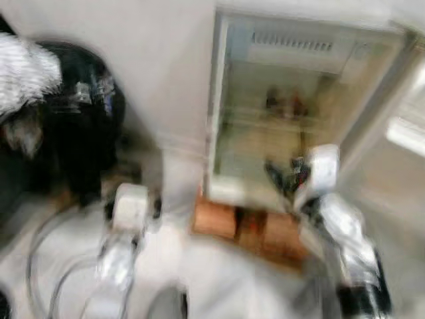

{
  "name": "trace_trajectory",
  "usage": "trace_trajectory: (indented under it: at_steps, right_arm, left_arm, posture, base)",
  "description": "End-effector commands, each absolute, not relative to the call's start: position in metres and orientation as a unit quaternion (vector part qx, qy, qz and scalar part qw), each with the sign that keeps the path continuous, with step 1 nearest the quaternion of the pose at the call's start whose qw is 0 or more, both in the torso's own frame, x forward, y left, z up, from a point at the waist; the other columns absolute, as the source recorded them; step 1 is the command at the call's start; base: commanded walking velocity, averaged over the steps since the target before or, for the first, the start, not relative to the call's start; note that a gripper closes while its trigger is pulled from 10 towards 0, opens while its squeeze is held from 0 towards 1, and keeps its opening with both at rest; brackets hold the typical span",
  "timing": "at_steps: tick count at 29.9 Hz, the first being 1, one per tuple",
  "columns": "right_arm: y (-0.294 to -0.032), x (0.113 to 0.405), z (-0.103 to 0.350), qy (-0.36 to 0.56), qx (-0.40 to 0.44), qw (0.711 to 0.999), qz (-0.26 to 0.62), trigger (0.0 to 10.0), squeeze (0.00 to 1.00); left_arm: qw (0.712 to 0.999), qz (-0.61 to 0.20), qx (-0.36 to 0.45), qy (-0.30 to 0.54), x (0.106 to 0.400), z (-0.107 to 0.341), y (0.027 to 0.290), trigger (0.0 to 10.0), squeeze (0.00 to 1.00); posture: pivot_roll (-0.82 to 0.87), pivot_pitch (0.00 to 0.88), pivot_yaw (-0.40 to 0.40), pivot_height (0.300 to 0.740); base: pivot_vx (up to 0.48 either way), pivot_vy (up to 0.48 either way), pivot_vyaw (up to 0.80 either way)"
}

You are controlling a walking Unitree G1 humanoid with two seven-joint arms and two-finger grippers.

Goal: Restocking fridge

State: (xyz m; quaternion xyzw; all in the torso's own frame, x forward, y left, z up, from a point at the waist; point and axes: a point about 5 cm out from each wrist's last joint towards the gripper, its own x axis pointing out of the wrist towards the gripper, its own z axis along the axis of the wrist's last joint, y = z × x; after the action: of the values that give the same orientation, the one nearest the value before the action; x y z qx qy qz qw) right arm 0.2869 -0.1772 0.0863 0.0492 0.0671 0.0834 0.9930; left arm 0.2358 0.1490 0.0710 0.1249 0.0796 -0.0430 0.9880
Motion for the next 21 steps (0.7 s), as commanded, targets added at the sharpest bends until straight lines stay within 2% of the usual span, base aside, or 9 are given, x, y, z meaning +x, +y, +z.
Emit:
trace_trajectory:
  at_steps: [1, 3, 9, 15, 21]
  right_arm:
    - [-0.182, 0.291, 0.091, 0.051, 0.050, 0.996, 0.043, 10.0, 0.00]
    - [-0.178, 0.284, 0.084, 0.051, 0.056, 0.997, 0.013, 10.0, 0.00]
    - [-0.161, 0.268, 0.073, 0.072, 0.066, 0.994, 0.052, 10.0, 0.00]
    - [-0.163, 0.260, 0.053, 0.127, 0.094, 0.982, 0.108, 10.0, 0.00]
    - [-0.166, 0.263, 0.052, 0.137, 0.088, 0.977, 0.137, 10.0, 0.00]
  left_arm:
    - [0.990, -0.042, 0.128, 0.045, 0.246, 0.085, 0.149, 10.0, 0.00]
    - [0.991, -0.039, 0.120, 0.043, 0.249, 0.086, 0.150, 10.0, 0.00]
    - [0.989, -0.068, 0.120, 0.057, 0.245, 0.075, 0.142, 10.0, 0.00]
    - [0.988, -0.067, 0.120, 0.073, 0.245, 0.067, 0.141, 10.0, 0.00]
    - [0.987, -0.072, 0.121, 0.072, 0.243, 0.065, 0.137, 10.0, 0.00]
  posture:
    - [0.12, 0.000, -0.052, 0.740]
    - [0.11, 0.000, -0.039, 0.740]
    - [0.08, 0.000, -0.023, 0.740]
    - [0.07, 0.000, -0.027, 0.740]
    - [0.08, 0.000, -0.039, 0.740]
  base:
    - [0.000, 0.000, 0.00]
    - [0.000, -0.172, 0.00]
    - [0.000, -0.474, 0.00]
    - [0.000, -0.480, 0.00]
    - [0.000, -0.480, 0.00]
